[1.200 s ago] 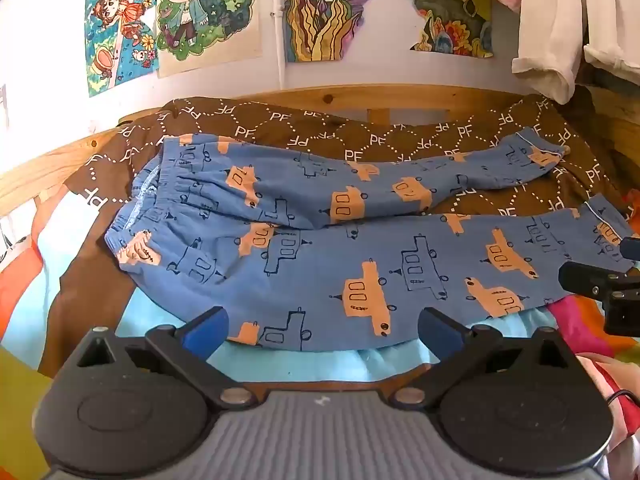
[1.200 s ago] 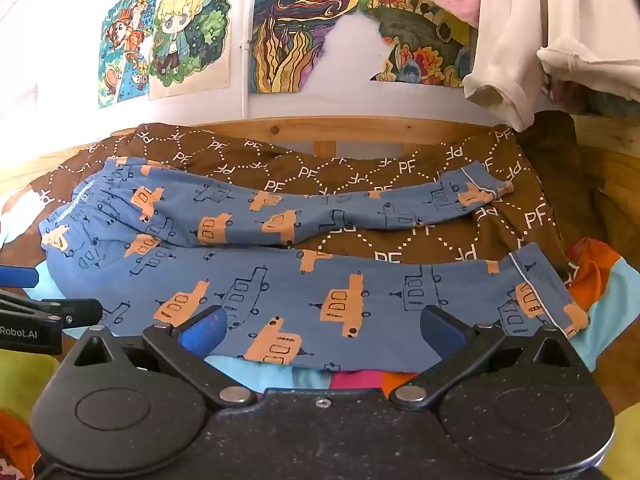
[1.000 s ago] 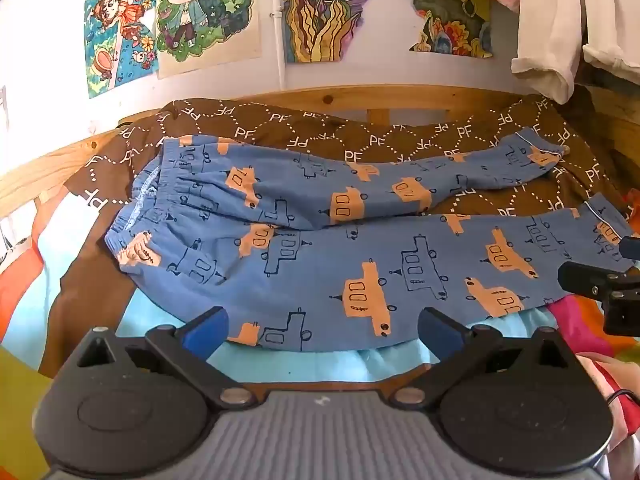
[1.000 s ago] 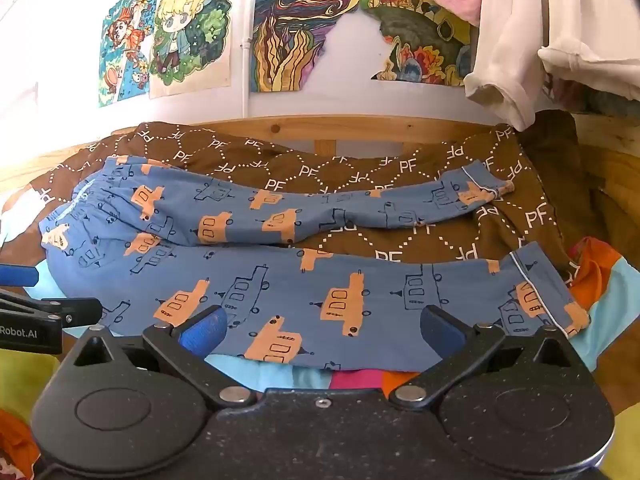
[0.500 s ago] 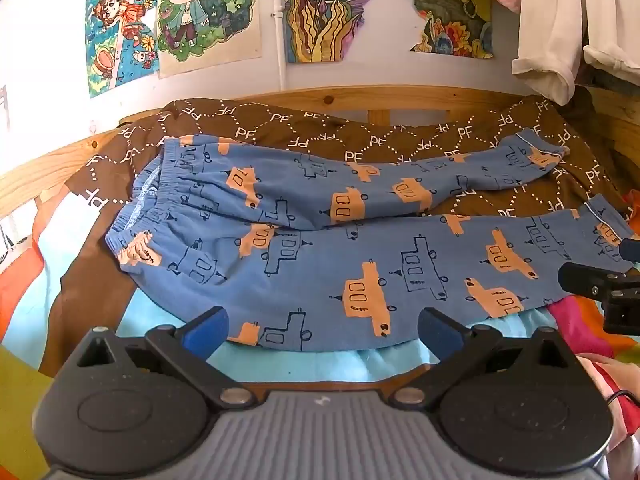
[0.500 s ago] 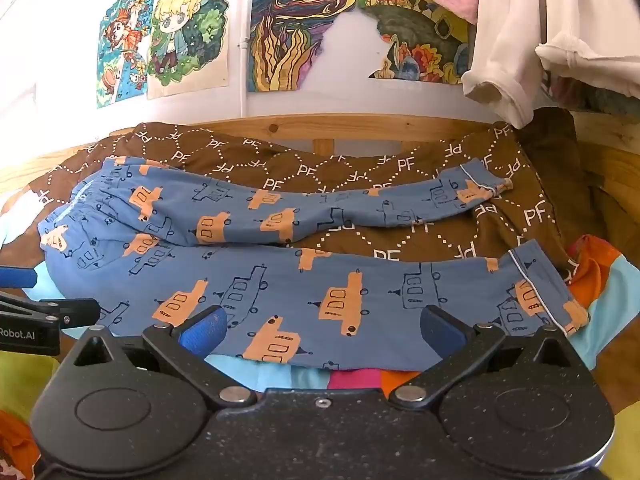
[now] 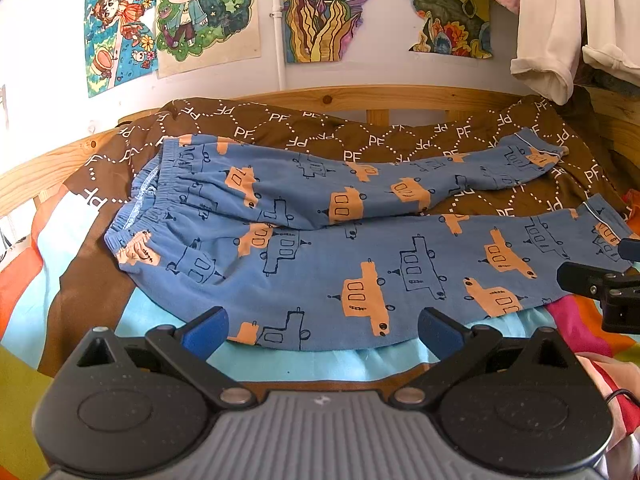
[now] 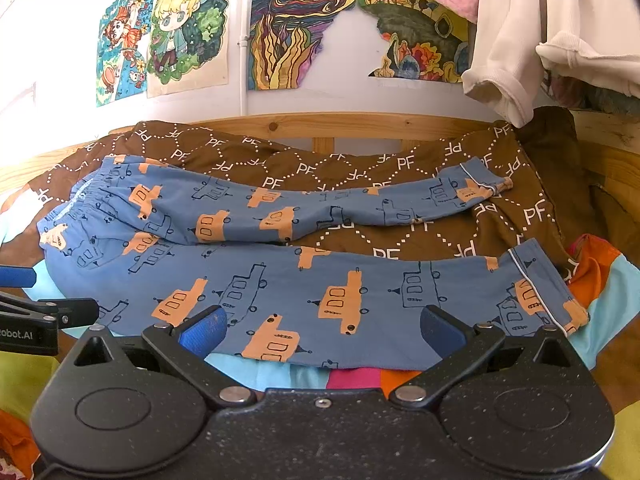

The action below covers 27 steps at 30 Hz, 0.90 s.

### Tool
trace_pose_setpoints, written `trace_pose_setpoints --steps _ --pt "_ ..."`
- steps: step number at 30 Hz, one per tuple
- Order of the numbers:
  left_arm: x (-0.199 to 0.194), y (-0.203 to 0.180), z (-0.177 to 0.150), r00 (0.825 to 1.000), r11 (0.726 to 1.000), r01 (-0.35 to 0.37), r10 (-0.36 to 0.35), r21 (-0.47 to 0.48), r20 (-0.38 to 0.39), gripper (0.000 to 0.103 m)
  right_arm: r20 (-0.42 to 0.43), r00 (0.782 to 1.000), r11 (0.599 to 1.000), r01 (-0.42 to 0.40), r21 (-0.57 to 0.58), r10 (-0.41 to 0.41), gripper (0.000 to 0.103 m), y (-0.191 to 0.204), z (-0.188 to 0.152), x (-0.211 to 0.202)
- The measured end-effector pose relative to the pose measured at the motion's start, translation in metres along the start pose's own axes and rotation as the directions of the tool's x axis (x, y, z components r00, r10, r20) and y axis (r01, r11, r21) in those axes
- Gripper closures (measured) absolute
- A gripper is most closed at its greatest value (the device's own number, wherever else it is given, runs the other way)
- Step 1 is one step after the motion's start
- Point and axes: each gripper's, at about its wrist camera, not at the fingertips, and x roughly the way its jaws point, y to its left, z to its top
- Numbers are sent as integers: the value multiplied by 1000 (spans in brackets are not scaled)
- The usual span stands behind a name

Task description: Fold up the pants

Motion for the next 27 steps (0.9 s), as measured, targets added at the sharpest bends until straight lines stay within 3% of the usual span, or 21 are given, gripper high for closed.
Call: trace_pose_setpoints --steps 27 --pt "0 1 -1 1000 1000 3 -3 -4 -5 0 -1 1000 1000 1 0 -1 1 0 0 0"
